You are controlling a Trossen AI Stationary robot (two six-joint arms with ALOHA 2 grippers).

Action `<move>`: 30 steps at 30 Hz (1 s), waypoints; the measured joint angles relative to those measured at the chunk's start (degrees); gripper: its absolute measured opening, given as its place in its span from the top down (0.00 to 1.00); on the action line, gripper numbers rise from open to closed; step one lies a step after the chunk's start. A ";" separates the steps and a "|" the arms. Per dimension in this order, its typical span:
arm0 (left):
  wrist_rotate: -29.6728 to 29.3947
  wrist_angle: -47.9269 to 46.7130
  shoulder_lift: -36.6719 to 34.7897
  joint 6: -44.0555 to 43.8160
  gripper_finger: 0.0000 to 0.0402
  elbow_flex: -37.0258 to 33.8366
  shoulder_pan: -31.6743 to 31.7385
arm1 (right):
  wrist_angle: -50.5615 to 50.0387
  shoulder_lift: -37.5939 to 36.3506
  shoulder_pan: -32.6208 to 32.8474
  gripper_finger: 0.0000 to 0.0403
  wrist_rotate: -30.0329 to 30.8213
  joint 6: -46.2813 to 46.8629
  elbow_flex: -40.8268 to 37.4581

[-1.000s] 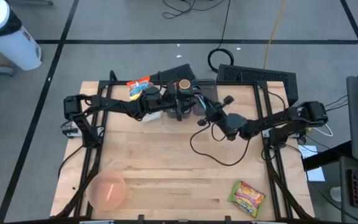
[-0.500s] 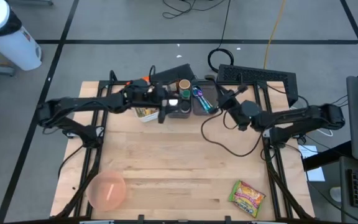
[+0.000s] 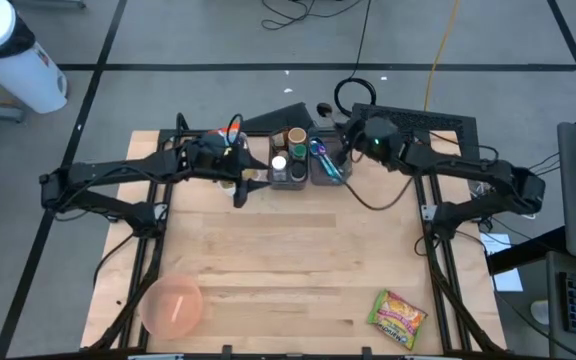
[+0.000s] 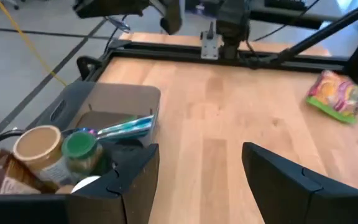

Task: Pick & Place Food Item
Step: Put the black spoon into the right black bin

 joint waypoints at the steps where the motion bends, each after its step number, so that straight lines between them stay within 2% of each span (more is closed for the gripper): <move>1: -0.59 -0.72 0.01 -0.04 0.40 0.00 -0.38 | -0.05 0.89 -1.29 1.00 -2.02 1.06 0.26; 6: -1.08 -6.03 0.12 -1.27 0.40 0.00 -1.94 | -0.04 5.36 -5.78 1.00 -11.53 6.25 0.49; 13: -3.08 -9.96 0.12 -1.61 0.40 0.00 -4.15 | 0.25 12.57 -6.66 1.00 -13.92 11.79 0.59; 16: -3.76 -9.38 0.07 -1.67 0.40 0.00 -5.19 | 0.55 15.87 -6.93 1.00 -17.67 13.63 0.57; 21: -3.70 -6.30 -1.55 -2.38 0.40 0.13 -7.74 | 0.48 20.05 -7.17 1.00 -17.84 14.51 0.57; 30: -3.85 -7.13 -1.32 -2.60 0.40 0.02 -9.50 | -1.67 22.61 -8.43 1.00 -17.90 19.55 0.57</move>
